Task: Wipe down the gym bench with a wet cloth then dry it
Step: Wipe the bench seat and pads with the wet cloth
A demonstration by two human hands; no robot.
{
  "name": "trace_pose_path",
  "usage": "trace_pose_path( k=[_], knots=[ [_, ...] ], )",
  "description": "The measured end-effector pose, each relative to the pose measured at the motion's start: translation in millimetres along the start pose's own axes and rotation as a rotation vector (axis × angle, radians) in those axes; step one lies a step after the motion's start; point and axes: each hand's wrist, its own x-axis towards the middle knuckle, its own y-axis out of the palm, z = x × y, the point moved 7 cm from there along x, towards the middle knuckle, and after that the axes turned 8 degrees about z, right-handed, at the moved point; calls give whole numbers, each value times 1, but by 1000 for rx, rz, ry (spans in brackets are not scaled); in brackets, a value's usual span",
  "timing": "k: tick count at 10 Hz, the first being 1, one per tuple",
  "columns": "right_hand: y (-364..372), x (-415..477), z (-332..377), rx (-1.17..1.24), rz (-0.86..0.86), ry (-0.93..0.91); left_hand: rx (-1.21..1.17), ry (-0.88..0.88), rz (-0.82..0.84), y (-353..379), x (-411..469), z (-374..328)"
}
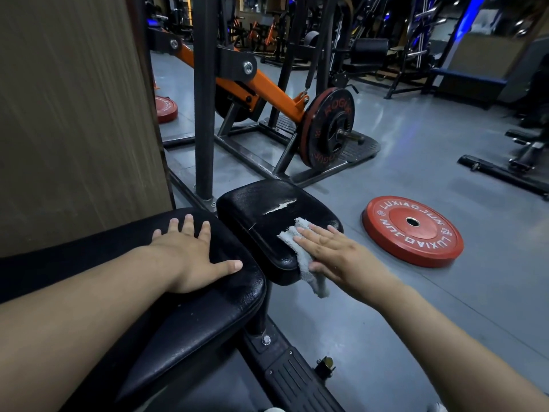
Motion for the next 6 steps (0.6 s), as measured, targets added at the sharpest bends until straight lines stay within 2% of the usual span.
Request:
trace_pose_path(
  k=[2,3,5,6],
  knots=[
    [3,3,10,76,-10,145,-7,-4,3,0,-1,-1],
    [-3,17,22,90,42,201,-6,-5,8,0,-2,-1],
    [6,59,52,-69,309,259,-19,-21,26,-2,-2,0],
    [16,79,60,-143,372,297,-21,-25,25,-2,-2,-1]
  ],
)
